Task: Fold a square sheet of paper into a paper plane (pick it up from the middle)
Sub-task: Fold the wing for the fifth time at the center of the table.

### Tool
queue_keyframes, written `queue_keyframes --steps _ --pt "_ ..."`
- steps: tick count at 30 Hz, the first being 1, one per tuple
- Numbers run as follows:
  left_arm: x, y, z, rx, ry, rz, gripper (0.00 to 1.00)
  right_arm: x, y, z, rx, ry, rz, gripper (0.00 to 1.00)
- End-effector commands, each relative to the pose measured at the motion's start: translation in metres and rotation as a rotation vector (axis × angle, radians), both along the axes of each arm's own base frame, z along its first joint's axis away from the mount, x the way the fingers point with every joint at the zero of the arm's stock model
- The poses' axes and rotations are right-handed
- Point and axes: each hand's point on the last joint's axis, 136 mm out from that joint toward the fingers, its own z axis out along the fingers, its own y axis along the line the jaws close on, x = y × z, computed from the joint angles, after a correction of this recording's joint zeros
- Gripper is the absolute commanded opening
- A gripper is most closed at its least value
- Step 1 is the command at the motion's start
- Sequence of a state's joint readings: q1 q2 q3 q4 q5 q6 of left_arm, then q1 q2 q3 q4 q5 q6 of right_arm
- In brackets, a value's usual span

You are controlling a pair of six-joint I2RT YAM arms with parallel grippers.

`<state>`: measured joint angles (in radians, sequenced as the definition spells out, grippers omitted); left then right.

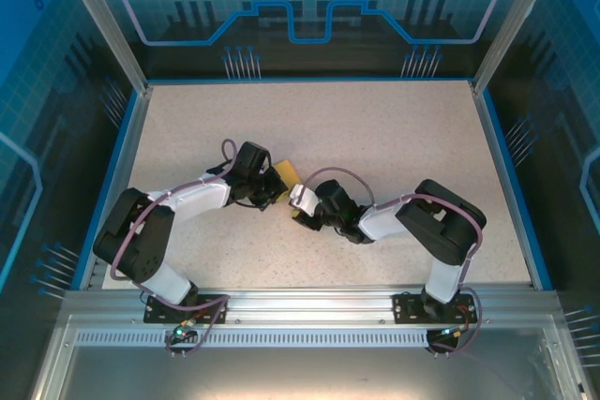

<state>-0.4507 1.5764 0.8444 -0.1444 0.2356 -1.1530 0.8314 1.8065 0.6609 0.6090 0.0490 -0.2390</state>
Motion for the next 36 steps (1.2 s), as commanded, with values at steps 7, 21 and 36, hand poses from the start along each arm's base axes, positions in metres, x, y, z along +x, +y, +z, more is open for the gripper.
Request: queue_keyframes --steps 7,21,36 --pt "-0.007 0.004 0.003 -0.032 0.014 0.0 0.04 0.011 0.017 0.014 0.044 -0.075 0.023 0.3" --pt "-0.004 0.007 0.01 -0.042 -0.001 0.005 0.09 0.007 0.01 0.009 0.082 0.027 0.013 0.08" --pt "-0.004 0.063 0.033 0.041 -0.102 0.076 0.53 0.004 0.023 0.015 0.155 0.289 -0.018 0.0"
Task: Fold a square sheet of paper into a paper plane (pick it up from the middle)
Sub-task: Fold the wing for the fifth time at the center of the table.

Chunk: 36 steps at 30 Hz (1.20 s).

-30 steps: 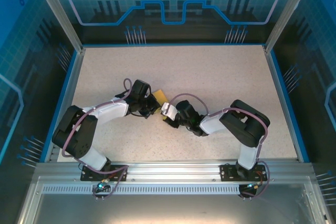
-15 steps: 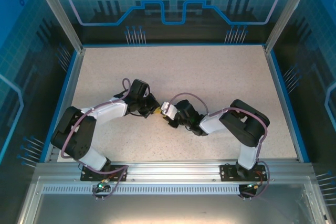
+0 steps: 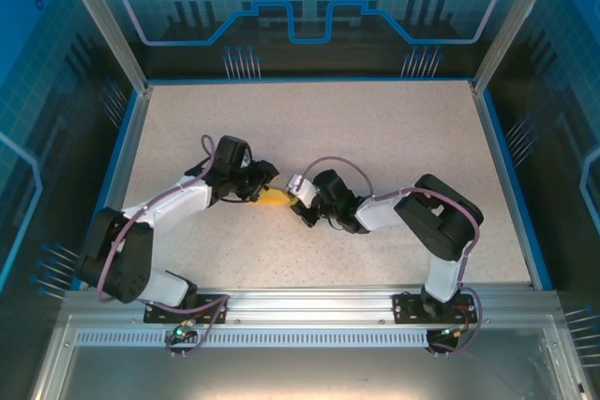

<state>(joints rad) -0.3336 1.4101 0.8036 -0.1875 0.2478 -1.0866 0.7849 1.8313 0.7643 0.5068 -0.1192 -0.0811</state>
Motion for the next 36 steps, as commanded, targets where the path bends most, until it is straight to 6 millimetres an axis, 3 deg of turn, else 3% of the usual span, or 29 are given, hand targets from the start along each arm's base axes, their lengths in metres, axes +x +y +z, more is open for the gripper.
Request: queue_keyframes --steps 1,4,10,19,22,27,36 --pt "-0.013 0.028 -0.005 0.068 -0.005 0.034 0.54 -0.001 0.008 0.007 0.034 0.123 -0.022 0.0" --pt "-0.018 0.049 -0.006 0.105 -0.029 0.077 0.55 0.008 0.015 0.011 0.023 0.197 -0.077 0.0" --pt "-0.034 0.078 -0.012 0.16 -0.035 0.143 0.55 0.006 0.025 0.001 -0.031 0.334 -0.145 0.0" --pt "-0.047 0.084 -0.056 0.177 0.06 0.156 0.39 -0.007 0.05 -0.006 -0.054 0.424 -0.163 0.0" --pt "-0.045 0.085 -0.065 0.182 0.063 0.154 0.38 -0.009 0.056 -0.007 -0.039 0.455 -0.168 0.0" --pt "-0.033 0.082 -0.065 0.172 0.01 0.138 0.32 -0.007 0.061 -0.003 0.001 0.499 -0.188 0.0" --pt "-0.026 0.08 -0.057 0.187 -0.07 0.102 0.34 -0.006 0.076 -0.004 0.119 0.685 -0.198 0.0"
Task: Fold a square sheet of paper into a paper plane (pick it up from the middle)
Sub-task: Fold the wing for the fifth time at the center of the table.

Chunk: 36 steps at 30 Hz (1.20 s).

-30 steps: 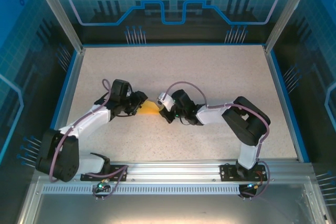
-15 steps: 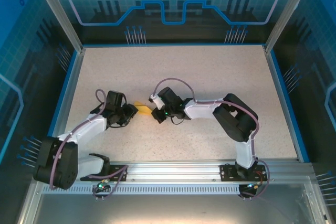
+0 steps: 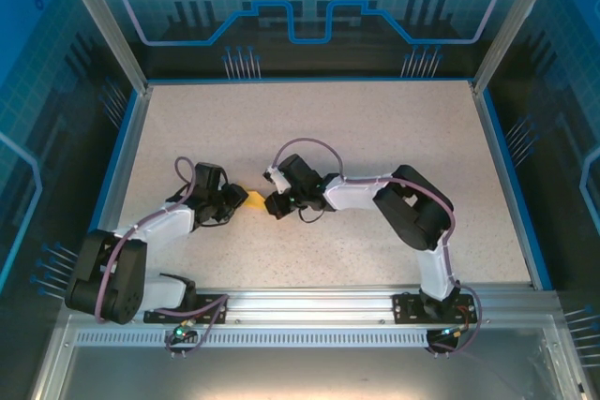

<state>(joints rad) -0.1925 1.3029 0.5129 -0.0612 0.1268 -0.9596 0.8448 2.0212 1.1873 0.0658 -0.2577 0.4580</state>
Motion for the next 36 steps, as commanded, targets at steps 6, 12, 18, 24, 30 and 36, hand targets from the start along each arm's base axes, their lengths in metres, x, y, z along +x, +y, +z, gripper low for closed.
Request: queue_keyframes --steps 6,12,18,24,30,36 --pt "0.006 0.002 0.009 0.022 -0.079 -0.035 0.36 0.011 0.004 0.001 0.065 0.139 -0.097 0.0" --pt "0.009 -0.006 0.032 -0.006 -0.146 -0.078 0.46 0.026 -0.027 0.003 -0.025 0.056 -0.207 0.0" --pt "0.01 -0.011 0.05 -0.022 -0.19 -0.094 0.5 0.04 -0.071 0.035 -0.074 -0.082 -0.321 0.0" --pt "0.014 -0.026 0.055 -0.039 -0.202 -0.134 0.51 0.047 -0.116 0.061 -0.181 -0.209 -0.439 0.0" --pt "0.024 -0.053 0.046 -0.076 -0.192 -0.191 0.49 0.046 -0.123 0.055 -0.227 -0.224 -0.485 0.0" --pt "0.034 -0.076 0.034 -0.107 -0.182 -0.237 0.45 0.035 -0.103 0.043 -0.285 -0.271 -0.417 0.0"
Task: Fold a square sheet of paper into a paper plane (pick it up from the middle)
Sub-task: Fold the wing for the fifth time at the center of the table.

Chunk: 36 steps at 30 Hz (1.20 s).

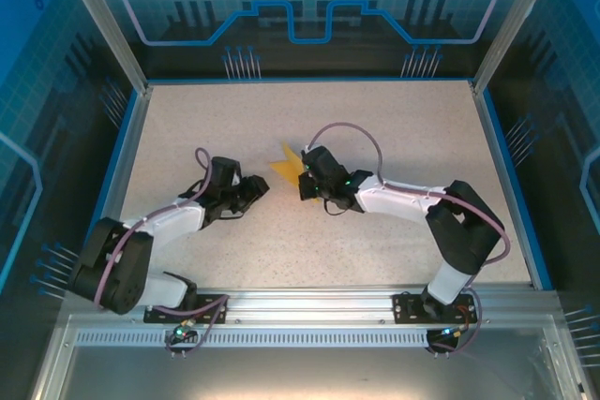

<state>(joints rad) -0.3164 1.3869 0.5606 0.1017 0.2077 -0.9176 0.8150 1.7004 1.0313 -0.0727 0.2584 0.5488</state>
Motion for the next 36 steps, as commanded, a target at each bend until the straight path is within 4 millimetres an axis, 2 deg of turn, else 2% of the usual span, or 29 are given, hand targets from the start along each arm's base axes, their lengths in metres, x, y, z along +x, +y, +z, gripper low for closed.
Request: queue_keyframes --steps 1,6,12,16,24,28,36 --pt "0.017 -0.017 0.01 -0.04 -0.044 -0.031 0.43 -0.007 0.006 -0.018 -0.093 -0.002 0.025 0.0" --pt "0.024 -0.017 -0.012 -0.017 0.0 -0.009 0.32 -0.014 0.024 -0.035 -0.086 0.039 0.081 0.0" --pt "0.03 -0.014 -0.02 0.007 -0.003 0.008 0.26 -0.021 0.041 -0.042 0.013 0.107 0.123 0.0" --pt "0.031 -0.015 -0.02 0.014 -0.014 -0.001 0.26 -0.021 0.043 -0.051 0.124 0.188 0.125 0.0" --pt "0.033 -0.016 -0.017 0.026 -0.037 -0.026 0.25 -0.009 0.045 -0.055 0.387 0.344 0.135 0.0" --pt "0.034 -0.013 -0.021 0.048 -0.034 -0.022 0.24 -0.008 0.048 -0.061 0.453 0.412 0.136 0.0" --pt "0.04 -0.009 -0.025 0.086 -0.052 -0.018 0.2 -0.003 0.051 -0.054 0.54 0.452 0.134 0.0"
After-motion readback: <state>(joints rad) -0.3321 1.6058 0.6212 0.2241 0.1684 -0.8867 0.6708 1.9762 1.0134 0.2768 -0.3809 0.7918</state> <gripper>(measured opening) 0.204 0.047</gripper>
